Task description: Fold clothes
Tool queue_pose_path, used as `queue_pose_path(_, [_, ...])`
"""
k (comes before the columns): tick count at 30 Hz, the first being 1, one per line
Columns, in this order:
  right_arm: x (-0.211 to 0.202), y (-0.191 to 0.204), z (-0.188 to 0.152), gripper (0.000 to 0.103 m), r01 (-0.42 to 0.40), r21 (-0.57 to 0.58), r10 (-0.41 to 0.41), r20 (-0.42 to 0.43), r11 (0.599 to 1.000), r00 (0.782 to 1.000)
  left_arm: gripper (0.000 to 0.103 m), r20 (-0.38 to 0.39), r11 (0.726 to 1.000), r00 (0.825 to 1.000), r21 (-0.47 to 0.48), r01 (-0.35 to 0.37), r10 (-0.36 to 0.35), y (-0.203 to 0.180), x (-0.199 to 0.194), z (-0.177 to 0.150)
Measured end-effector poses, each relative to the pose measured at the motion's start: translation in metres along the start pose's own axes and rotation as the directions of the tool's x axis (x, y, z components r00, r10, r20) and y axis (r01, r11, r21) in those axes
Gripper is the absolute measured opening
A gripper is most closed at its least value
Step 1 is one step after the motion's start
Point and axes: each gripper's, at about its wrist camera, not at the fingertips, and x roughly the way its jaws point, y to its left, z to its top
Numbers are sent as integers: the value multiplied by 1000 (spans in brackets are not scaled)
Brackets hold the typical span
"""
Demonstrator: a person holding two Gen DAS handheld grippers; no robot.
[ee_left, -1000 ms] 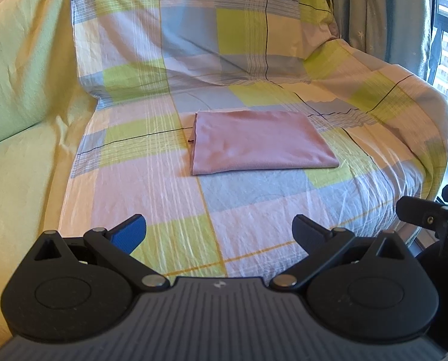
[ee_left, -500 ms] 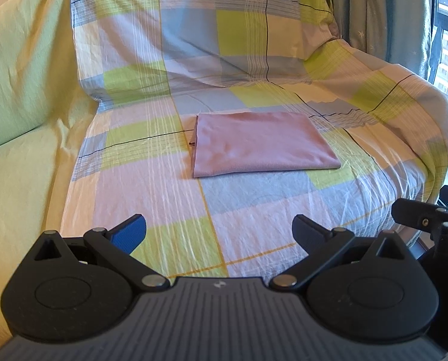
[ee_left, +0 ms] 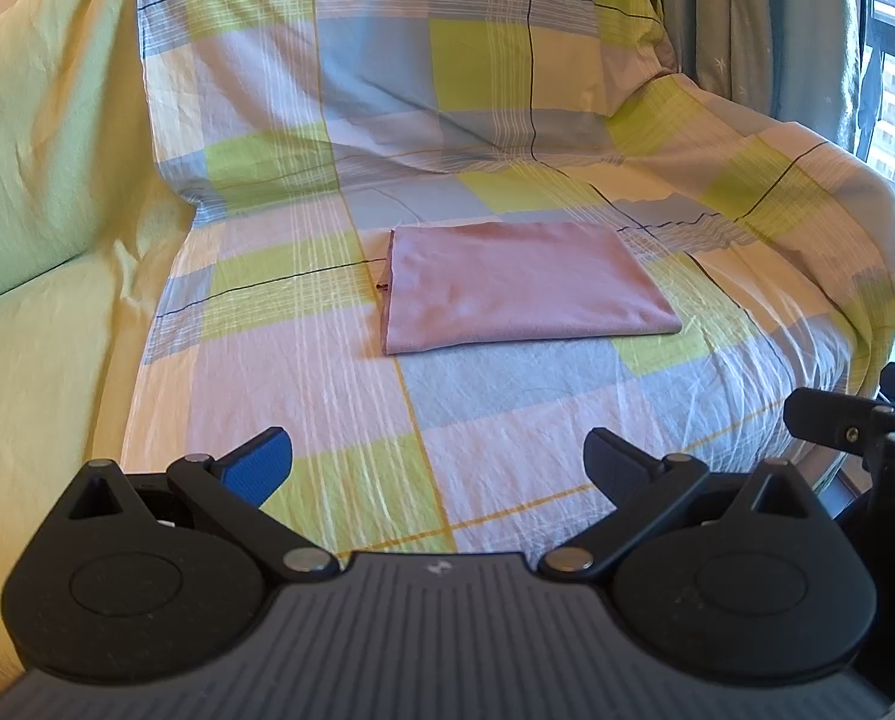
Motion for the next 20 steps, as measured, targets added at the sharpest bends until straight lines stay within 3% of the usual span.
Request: queue_pose_path(20, [4,-3,-1,103,3,9,-3,-6,1000,1000,102,6,1000,1000,1,6,-6,0,3,-3])
